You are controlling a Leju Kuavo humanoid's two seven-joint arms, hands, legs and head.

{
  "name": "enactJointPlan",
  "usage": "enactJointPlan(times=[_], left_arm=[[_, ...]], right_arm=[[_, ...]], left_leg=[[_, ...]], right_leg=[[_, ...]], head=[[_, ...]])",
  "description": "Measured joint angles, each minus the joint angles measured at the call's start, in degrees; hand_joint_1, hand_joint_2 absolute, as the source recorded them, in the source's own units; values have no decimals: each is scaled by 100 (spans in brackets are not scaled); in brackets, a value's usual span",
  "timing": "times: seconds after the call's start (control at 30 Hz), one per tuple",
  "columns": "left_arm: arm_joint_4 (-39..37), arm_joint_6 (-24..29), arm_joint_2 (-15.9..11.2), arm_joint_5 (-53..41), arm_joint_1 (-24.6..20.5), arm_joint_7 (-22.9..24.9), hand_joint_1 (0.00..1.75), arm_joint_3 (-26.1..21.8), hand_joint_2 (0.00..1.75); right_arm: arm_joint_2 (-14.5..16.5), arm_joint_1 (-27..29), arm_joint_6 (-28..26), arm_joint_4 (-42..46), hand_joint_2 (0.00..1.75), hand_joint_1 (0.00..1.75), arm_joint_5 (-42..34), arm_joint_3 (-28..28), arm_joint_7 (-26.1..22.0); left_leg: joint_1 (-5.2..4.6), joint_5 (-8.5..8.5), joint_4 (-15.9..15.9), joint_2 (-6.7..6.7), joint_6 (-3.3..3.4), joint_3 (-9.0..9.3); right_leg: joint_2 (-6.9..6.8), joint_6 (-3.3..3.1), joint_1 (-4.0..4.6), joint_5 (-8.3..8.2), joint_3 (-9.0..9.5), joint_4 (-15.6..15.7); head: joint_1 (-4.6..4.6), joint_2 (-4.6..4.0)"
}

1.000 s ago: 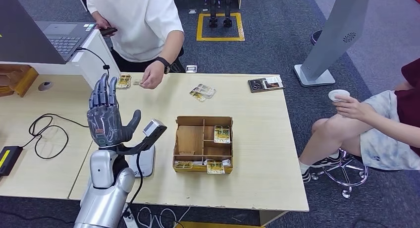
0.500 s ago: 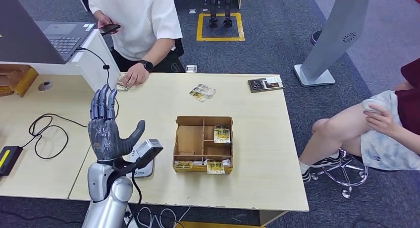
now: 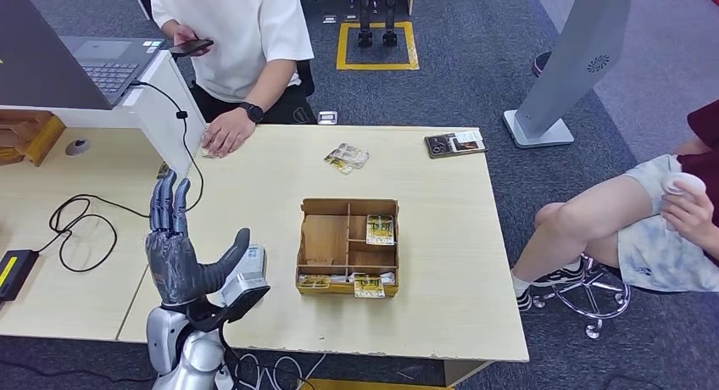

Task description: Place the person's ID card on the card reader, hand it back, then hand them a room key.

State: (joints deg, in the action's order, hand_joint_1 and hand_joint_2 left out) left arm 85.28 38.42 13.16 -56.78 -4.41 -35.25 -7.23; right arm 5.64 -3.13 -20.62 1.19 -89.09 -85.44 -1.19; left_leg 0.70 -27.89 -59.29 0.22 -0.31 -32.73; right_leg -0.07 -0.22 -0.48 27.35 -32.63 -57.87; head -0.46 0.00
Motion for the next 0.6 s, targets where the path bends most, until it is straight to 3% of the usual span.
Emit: enactJointPlan(times=[0.17, 0.3, 0.6], left_arm=[[384, 0, -56, 240, 506, -416, 0, 248, 175], [695, 0, -165, 49, 848, -477, 0, 496, 175], [1229, 0, -504, -1287, 1407, -499, 0, 794, 175]], right_arm=[[26, 21, 13, -45, 175, 0, 0, 66, -29], [33, 28, 37, -66, 175, 0, 0, 113, -30], [37, 50, 103, -96, 175, 0, 0, 143, -47]], left_leg=[[0, -2, 1, 0, -1, -2], [0, -3, 2, 0, 0, -3], [0, -3, 3, 0, -1, -2]], right_leg=[[0, 1, 0, 3, -1, 1], [0, 2, 0, 4, -1, 1], [-1, 1, 0, 4, -1, 1]], head=[[0, 0], [-1, 0], [0, 0]])
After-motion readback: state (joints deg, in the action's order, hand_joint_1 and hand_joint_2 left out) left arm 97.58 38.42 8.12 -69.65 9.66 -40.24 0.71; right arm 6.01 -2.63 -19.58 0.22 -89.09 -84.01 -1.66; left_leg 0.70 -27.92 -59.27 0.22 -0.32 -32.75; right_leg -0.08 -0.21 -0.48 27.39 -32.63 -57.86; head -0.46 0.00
